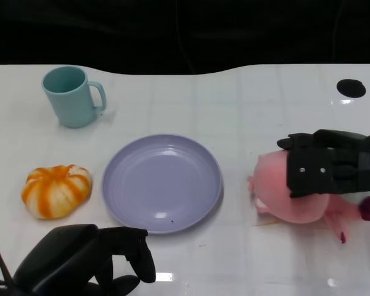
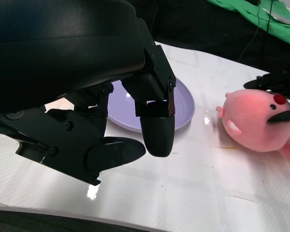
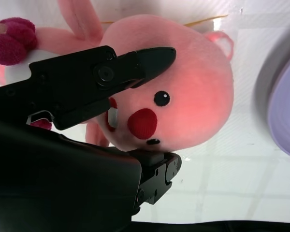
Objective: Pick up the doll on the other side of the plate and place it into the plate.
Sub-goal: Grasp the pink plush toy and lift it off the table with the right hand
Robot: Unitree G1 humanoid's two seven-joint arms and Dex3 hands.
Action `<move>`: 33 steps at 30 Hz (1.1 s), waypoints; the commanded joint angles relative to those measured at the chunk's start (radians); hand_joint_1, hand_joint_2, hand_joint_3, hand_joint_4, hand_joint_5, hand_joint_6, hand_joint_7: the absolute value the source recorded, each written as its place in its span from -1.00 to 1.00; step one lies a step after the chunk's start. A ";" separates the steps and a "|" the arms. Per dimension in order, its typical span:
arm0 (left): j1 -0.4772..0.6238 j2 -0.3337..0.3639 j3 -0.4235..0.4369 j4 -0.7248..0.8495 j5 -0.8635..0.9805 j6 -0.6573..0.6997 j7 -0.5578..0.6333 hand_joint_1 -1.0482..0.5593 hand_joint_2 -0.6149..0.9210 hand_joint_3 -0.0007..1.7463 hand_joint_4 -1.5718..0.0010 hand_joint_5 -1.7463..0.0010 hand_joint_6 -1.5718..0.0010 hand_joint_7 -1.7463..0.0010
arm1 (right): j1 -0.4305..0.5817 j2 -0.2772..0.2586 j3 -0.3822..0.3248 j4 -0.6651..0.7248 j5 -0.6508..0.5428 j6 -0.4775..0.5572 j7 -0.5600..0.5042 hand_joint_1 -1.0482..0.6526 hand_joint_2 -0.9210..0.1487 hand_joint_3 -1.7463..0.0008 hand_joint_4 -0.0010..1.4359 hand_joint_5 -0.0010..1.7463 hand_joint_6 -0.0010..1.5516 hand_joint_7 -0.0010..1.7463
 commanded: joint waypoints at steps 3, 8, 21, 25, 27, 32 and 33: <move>0.002 0.009 0.003 -0.021 0.004 0.013 -0.011 0.04 0.75 -0.22 0.10 -0.66 0.03 -0.24 | -0.042 0.021 0.038 0.100 -0.019 -0.010 -0.023 -0.68 -1.00 0.85 -0.82 -0.76 -0.67 -0.96; 0.001 0.010 0.003 -0.024 0.009 0.017 -0.011 0.04 0.75 -0.22 0.10 -0.65 0.03 -0.25 | -0.056 0.052 0.026 0.145 -0.006 0.001 -0.102 -0.62 -1.00 0.79 -0.50 -0.74 -0.36 -0.92; -0.003 0.012 -0.001 -0.034 0.010 0.030 -0.016 0.05 0.75 -0.21 0.11 -0.67 0.04 -0.25 | -0.047 0.122 -0.065 0.209 0.083 -0.092 -0.369 0.04 -0.13 -0.42 0.32 0.98 0.08 0.71; -0.003 0.011 -0.001 -0.033 0.008 0.031 -0.016 0.04 0.75 -0.21 0.11 -0.66 0.04 -0.25 | -0.045 0.121 -0.066 0.200 0.082 -0.114 -0.390 0.00 -0.22 -0.32 0.29 1.00 -0.08 0.91; -0.004 0.012 -0.001 -0.034 0.008 0.032 -0.016 0.05 0.75 -0.21 0.11 -0.66 0.04 -0.25 | -0.042 0.124 -0.069 0.192 0.085 -0.115 -0.398 -0.01 -0.25 -0.27 0.28 1.00 -0.11 0.98; -0.003 0.012 -0.002 -0.031 0.011 0.029 -0.013 0.05 0.75 -0.22 0.10 -0.66 0.04 -0.25 | -0.030 0.127 -0.079 0.160 0.098 -0.112 -0.405 0.00 -0.28 -0.22 0.29 1.00 -0.12 1.00; -0.003 0.011 -0.002 -0.032 0.011 0.029 -0.013 0.04 0.75 -0.22 0.10 -0.66 0.03 -0.25 | -0.028 0.126 -0.080 0.153 0.099 -0.109 -0.405 0.01 -0.28 -0.22 0.29 1.00 -0.11 1.00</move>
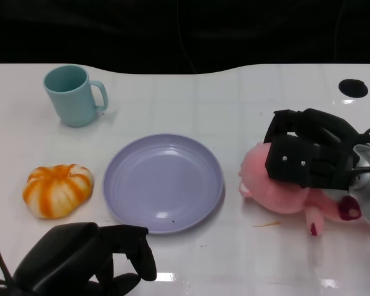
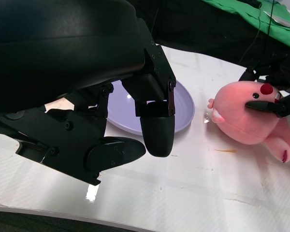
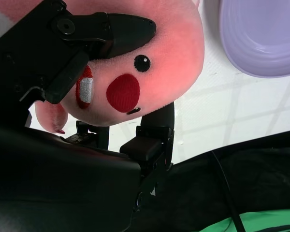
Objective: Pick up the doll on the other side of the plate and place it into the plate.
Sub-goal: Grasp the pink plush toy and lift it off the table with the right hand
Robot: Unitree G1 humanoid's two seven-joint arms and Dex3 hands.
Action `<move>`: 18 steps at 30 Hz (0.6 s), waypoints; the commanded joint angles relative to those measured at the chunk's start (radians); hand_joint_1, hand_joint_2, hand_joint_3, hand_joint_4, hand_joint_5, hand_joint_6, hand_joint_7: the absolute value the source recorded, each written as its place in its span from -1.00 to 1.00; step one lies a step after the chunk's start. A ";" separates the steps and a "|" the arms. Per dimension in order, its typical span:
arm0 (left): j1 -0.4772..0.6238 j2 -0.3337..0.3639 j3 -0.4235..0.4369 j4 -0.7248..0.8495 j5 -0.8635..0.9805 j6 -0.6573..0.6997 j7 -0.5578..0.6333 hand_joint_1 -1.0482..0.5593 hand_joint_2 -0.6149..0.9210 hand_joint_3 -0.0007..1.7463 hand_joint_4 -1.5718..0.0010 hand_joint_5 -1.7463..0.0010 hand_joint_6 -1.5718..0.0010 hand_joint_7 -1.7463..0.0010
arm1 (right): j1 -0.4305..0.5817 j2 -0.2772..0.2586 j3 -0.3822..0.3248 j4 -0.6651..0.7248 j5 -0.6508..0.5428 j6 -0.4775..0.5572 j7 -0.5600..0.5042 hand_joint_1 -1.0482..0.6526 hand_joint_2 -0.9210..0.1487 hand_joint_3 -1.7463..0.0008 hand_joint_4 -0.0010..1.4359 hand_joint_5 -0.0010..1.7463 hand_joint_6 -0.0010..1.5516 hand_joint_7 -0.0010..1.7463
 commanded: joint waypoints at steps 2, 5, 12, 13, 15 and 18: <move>-0.003 0.011 0.001 -0.010 0.007 0.005 -0.013 0.04 0.75 -0.21 0.10 -0.66 0.03 -0.25 | 0.017 -0.007 -0.030 -0.037 0.027 -0.026 -0.019 0.04 -0.26 -0.23 0.29 1.00 -0.09 1.00; -0.004 0.010 0.001 -0.007 0.003 0.001 -0.012 0.04 0.74 -0.21 0.10 -0.66 0.03 -0.25 | 0.030 -0.007 -0.046 -0.054 0.041 -0.060 -0.036 0.07 -0.18 -0.31 0.31 1.00 -0.05 1.00; -0.005 0.010 -0.002 -0.003 0.004 0.002 -0.012 0.04 0.74 -0.20 0.10 -0.66 0.03 -0.25 | 0.041 0.005 -0.093 -0.084 0.099 -0.166 -0.082 0.15 0.04 -0.56 0.29 1.00 -0.05 1.00; -0.006 0.009 -0.003 0.000 0.004 0.000 -0.010 0.03 0.74 -0.20 0.10 -0.67 0.03 -0.25 | 0.040 0.011 -0.102 -0.096 0.111 -0.175 -0.085 0.14 0.05 -0.58 0.28 1.00 -0.05 1.00; -0.006 0.009 -0.003 0.003 0.004 -0.002 -0.008 0.03 0.74 -0.20 0.10 -0.67 0.03 -0.25 | 0.034 0.022 -0.113 -0.117 0.126 -0.186 -0.087 0.12 0.07 -0.62 0.28 1.00 -0.05 1.00; -0.007 0.009 -0.006 0.004 0.006 -0.003 -0.008 0.04 0.74 -0.20 0.10 -0.67 0.04 -0.25 | 0.018 0.038 -0.118 -0.134 0.133 -0.238 -0.101 0.13 0.13 -0.67 0.29 1.00 -0.04 1.00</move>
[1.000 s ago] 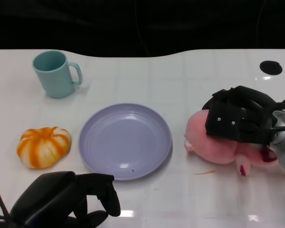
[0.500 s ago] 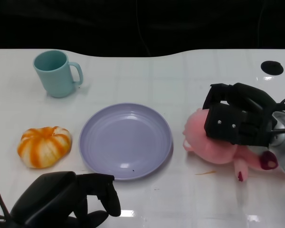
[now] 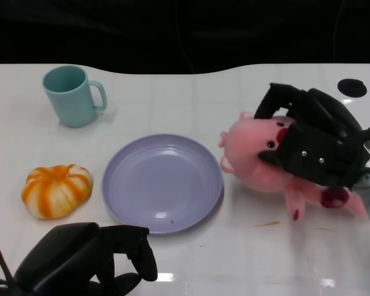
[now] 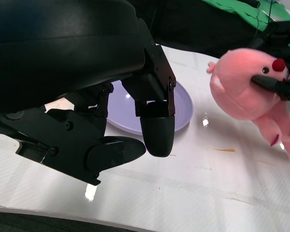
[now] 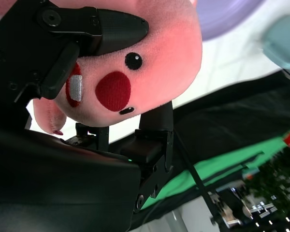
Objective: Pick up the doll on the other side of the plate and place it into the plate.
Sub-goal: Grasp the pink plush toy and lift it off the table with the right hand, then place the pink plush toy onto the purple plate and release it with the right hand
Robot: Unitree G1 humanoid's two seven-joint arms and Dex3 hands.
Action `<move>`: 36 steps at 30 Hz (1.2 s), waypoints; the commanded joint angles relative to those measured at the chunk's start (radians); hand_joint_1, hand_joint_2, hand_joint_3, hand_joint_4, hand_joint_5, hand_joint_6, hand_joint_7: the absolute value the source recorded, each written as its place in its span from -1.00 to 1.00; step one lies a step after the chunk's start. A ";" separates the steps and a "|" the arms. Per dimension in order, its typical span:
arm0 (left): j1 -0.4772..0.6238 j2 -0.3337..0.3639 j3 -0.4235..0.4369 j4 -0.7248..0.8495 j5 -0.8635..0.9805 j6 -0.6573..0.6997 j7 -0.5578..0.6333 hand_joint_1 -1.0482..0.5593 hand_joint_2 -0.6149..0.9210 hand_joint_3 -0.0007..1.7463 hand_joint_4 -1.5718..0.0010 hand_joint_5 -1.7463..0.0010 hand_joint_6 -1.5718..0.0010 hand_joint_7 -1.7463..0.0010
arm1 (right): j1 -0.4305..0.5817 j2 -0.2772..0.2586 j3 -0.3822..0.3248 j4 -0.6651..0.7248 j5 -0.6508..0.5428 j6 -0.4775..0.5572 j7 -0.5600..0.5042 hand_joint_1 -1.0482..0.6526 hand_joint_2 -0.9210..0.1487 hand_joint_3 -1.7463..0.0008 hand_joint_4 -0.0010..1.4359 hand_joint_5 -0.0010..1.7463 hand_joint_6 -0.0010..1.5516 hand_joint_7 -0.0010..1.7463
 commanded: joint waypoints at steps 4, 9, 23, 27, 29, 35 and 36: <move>-0.007 0.008 -0.008 0.010 0.011 -0.011 -0.001 0.05 0.73 -0.21 0.10 -0.66 0.04 -0.25 | -0.048 0.038 -0.008 -0.045 0.009 -0.091 -0.036 0.11 0.21 -0.75 0.27 1.00 -0.04 1.00; -0.010 0.002 -0.018 0.017 0.024 -0.014 0.006 0.04 0.74 -0.20 0.09 -0.65 0.03 -0.24 | -0.074 0.080 0.010 -0.067 -0.005 -0.113 -0.027 0.07 0.26 -0.78 0.25 1.00 -0.04 1.00; -0.019 -0.021 -0.042 0.021 0.052 -0.008 0.009 0.06 0.73 -0.21 0.06 -0.61 0.01 -0.23 | -0.192 0.216 0.108 -0.030 -0.058 -0.078 0.010 0.03 0.26 -0.69 0.32 1.00 -0.07 1.00; -0.021 -0.032 -0.048 0.022 0.062 -0.005 0.010 0.06 0.74 -0.21 0.06 -0.62 0.01 -0.22 | -0.225 0.256 0.144 0.032 -0.084 -0.093 -0.017 0.03 0.28 -0.69 0.37 1.00 -0.03 1.00; -0.021 -0.038 -0.050 0.020 0.066 -0.001 0.007 0.05 0.74 -0.22 0.07 -0.62 0.00 -0.22 | -0.238 0.272 0.156 0.054 -0.103 -0.085 -0.028 0.00 0.30 -0.70 0.35 1.00 -0.03 1.00; -0.024 -0.046 -0.054 0.021 0.067 -0.003 0.008 0.06 0.74 -0.24 0.05 -0.61 -0.01 -0.22 | -0.262 0.312 0.167 0.125 -0.120 -0.075 -0.035 -0.04 0.28 -0.59 0.28 1.00 0.04 0.65; -0.024 -0.047 -0.054 0.021 0.067 -0.001 0.007 0.06 0.74 -0.24 0.05 -0.61 -0.01 -0.22 | -0.262 0.313 0.168 0.129 -0.119 -0.067 -0.022 -0.04 0.25 -0.55 0.27 1.00 0.09 0.45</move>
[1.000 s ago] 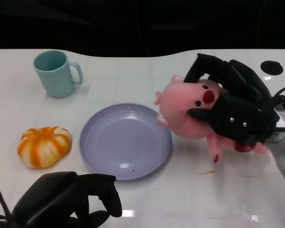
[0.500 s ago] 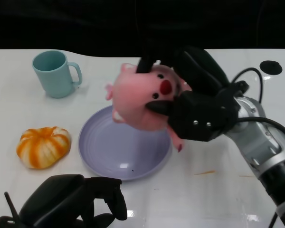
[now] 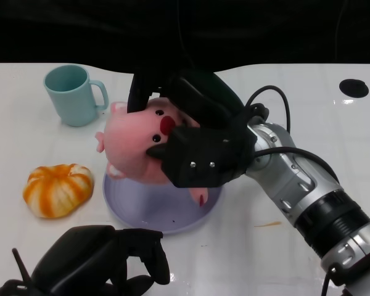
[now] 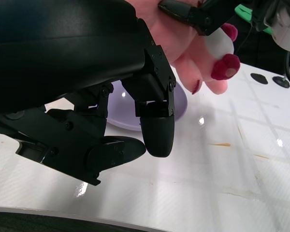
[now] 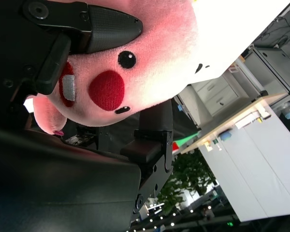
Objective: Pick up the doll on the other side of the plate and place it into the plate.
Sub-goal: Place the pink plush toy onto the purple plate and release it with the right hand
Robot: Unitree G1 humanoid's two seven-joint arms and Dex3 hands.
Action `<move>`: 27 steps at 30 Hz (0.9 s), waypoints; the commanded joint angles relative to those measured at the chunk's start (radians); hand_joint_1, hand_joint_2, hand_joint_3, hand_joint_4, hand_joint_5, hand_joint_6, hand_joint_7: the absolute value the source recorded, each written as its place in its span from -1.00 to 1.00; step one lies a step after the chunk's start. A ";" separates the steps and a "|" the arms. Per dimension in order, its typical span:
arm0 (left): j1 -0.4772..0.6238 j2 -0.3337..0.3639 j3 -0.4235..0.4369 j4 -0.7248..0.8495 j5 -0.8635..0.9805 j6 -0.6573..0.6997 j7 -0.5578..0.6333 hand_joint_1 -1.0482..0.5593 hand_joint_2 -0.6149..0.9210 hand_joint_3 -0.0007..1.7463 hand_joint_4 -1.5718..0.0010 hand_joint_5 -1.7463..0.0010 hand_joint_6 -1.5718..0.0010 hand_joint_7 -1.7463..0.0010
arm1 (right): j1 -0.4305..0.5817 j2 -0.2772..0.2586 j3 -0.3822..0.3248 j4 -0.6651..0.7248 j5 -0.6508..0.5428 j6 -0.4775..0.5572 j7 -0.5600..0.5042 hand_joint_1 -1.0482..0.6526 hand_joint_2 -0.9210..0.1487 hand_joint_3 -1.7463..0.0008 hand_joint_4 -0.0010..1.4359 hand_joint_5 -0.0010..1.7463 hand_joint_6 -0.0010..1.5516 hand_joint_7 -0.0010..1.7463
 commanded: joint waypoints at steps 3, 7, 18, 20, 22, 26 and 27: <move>-0.004 0.002 0.003 -0.003 0.005 0.005 0.004 0.06 0.74 -0.23 0.05 -0.60 -0.01 -0.23 | -0.039 -0.002 0.009 0.021 0.007 0.027 0.048 -0.10 -0.29 0.09 -0.02 0.61 0.04 -0.44; -0.003 0.008 0.006 -0.001 0.006 -0.004 0.005 0.07 0.72 -0.22 0.05 -0.60 -0.01 -0.23 | -0.043 -0.024 0.034 -0.002 -0.012 0.074 0.133 -0.36 -0.91 0.74 -0.63 -0.19 -0.43 -0.94; -0.005 0.007 0.006 0.006 0.003 -0.010 0.009 0.07 0.69 -0.17 0.04 -0.61 0.00 -0.24 | -0.037 -0.084 0.070 -0.081 -0.042 0.103 0.252 -0.74 -1.00 0.83 -1.00 -0.74 -0.87 -1.00; -0.005 0.008 0.006 0.006 0.003 -0.010 0.007 0.07 0.69 -0.17 0.04 -0.60 0.00 -0.24 | -0.038 -0.091 0.071 -0.093 -0.042 0.110 0.265 -0.76 -1.00 0.82 -1.00 -0.77 -0.89 -1.00; -0.005 0.007 0.006 0.005 0.004 -0.006 0.005 0.07 0.69 -0.16 0.04 -0.60 0.00 -0.24 | -0.036 -0.097 0.069 -0.107 -0.041 0.117 0.276 -0.78 -1.00 0.82 -1.00 -0.78 -0.90 -1.00; -0.005 0.004 0.005 0.004 0.005 -0.001 0.006 0.07 0.70 -0.16 0.04 -0.60 -0.01 -0.24 | -0.024 -0.117 0.057 -0.146 -0.029 0.115 0.296 -0.79 -1.00 0.82 -1.00 -0.78 -0.90 -1.00; -0.005 0.004 0.004 0.004 0.007 0.000 0.005 0.07 0.70 -0.16 0.04 -0.60 -0.01 -0.24 | -0.020 -0.124 0.052 -0.160 -0.025 0.114 0.301 -0.80 -1.00 0.81 -1.00 -0.78 -0.92 -0.99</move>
